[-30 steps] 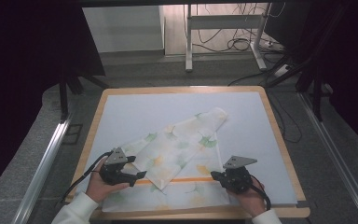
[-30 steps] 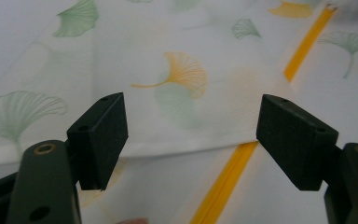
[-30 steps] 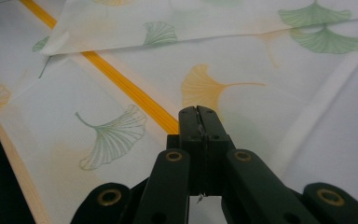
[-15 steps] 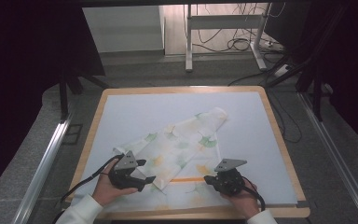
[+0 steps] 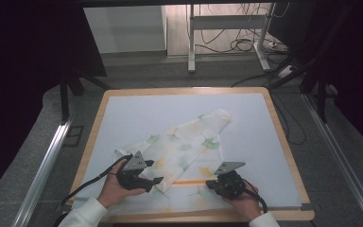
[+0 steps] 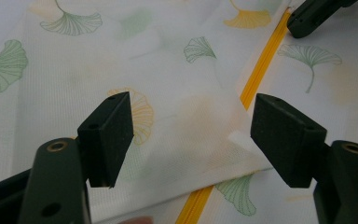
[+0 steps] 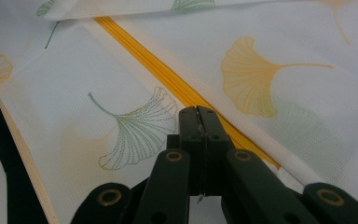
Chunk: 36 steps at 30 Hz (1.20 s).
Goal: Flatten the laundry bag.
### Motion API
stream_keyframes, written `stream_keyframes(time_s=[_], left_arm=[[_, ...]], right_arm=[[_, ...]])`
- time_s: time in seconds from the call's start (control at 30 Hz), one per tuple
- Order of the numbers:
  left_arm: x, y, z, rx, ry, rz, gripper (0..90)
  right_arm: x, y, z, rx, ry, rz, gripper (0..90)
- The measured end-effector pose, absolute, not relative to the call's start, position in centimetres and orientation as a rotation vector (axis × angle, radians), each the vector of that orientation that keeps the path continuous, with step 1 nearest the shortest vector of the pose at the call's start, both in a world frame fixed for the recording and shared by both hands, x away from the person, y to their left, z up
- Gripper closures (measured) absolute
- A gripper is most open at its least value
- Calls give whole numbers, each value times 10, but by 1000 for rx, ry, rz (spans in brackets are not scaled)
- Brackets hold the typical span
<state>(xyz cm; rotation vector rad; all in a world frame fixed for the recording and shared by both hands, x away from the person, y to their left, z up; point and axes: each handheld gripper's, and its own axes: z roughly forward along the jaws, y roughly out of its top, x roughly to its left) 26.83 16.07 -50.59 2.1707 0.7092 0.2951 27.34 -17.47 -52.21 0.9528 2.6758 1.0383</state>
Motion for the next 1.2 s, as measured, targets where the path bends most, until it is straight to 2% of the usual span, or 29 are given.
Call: stream_keyframes(time_s=[0.57,0.8,1.2], left_arm=[[282,147,-511,2195,738,272,312],[286,121,-514,2228,683,254,311],[299,106,-518,2258,694,241,310]], right_arm=[[273,-174,-522,941,2682,1028,892],[271,-176,-522,945,2688,1024,893],[272,-176,-522,940,2694,1031,893]])
